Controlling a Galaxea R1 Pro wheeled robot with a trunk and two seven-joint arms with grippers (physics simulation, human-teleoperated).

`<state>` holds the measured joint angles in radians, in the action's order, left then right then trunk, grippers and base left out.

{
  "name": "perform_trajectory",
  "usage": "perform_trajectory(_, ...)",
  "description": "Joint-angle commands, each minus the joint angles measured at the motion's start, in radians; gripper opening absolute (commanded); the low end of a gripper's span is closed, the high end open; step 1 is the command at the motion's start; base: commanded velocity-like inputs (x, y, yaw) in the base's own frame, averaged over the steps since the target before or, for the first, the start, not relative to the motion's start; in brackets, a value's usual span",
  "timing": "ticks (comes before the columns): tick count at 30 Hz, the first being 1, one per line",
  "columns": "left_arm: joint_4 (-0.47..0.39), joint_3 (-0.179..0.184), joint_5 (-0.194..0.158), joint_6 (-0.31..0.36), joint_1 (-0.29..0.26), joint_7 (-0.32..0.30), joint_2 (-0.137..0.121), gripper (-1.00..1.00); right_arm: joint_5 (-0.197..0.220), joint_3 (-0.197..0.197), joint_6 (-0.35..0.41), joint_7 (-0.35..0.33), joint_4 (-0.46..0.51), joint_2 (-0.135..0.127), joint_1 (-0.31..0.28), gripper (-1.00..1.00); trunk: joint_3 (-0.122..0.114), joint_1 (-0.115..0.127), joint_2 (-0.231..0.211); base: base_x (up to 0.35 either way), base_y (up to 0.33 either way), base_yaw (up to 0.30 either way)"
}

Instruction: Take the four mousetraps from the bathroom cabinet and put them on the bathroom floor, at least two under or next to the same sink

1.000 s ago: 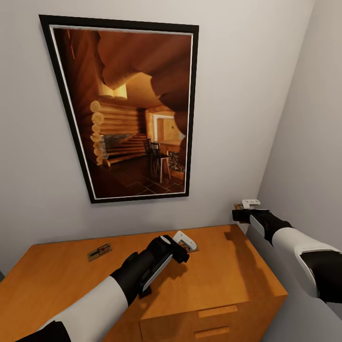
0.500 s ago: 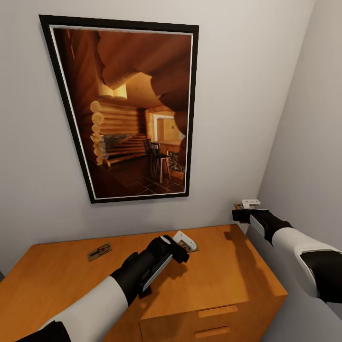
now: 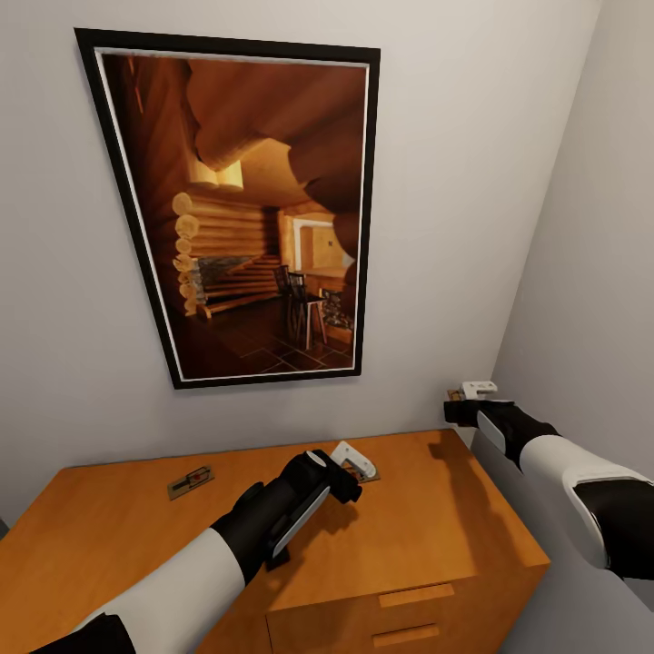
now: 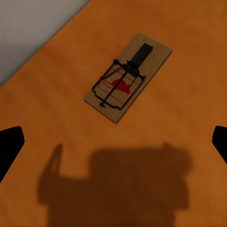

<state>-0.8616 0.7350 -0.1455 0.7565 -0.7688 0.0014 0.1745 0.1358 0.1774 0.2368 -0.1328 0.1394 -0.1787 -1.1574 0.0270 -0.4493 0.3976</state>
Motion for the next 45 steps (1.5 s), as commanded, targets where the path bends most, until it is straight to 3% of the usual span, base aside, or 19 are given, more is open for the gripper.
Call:
perform_trajectory(1,-0.001,0.001,-0.003,0.004,-0.001,0.0,0.0,1.0,0.011,0.008,0.006,-0.002,0.002,-0.001,-0.001,-1.0,0.002,-0.001,0.002,0.0,0.0,0.0)
perform_trajectory(37,-0.001,0.003,-0.004,0.003,-0.001,0.001,0.0,1.0,0.01,0.008,0.007,-0.003,0.001,0.002,0.0,-1.0,0.002,-0.001,0.002,0.059,0.0,0.0)
perform_trajectory(45,-0.001,0.003,-0.003,0.001,-0.001,0.002,0.0,1.0,-0.024,0.012,0.019,-0.013,-0.021,0.002,0.0,-1.0,0.002,-0.001,0.002,0.0,0.0,0.0)
